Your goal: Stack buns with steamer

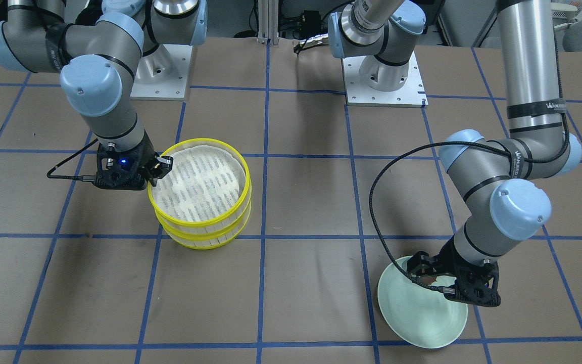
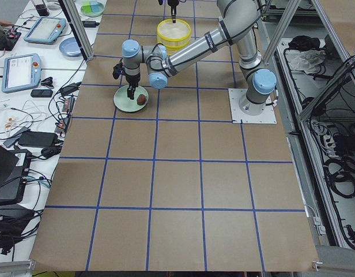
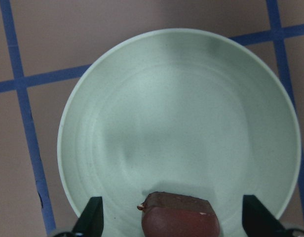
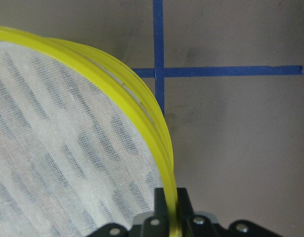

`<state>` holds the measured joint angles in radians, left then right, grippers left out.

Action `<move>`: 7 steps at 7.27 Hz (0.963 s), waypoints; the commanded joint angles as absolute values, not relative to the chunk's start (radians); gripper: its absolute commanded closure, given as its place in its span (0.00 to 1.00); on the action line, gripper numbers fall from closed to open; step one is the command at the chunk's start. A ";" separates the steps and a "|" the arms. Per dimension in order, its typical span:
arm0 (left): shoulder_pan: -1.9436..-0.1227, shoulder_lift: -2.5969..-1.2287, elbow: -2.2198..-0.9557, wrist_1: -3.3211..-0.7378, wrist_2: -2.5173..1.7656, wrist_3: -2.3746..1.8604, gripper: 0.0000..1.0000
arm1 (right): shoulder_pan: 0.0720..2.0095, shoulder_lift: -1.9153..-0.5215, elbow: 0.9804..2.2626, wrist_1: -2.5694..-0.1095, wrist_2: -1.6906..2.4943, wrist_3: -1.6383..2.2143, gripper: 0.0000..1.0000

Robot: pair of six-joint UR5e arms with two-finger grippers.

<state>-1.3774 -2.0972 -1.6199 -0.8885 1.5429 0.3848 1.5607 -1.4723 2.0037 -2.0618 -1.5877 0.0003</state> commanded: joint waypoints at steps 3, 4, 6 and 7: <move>-1.371 -2.145 -1.653 -0.876 1.540 0.405 0.00 | 1.566 -1.465 1.997 -2.062 -1.601 -0.003 1.00; -1.371 -2.145 -1.660 -0.896 1.537 0.391 0.01 | 1.566 -1.463 1.990 -2.063 -1.608 -0.012 1.00; -1.371 -2.141 -1.660 -0.934 1.545 0.355 0.02 | 1.566 -1.462 1.959 -2.063 -1.614 -0.014 1.00; -1.371 -2.141 -1.652 -0.933 1.546 0.351 0.48 | 1.566 -1.451 1.960 -2.063 -1.614 -0.026 1.00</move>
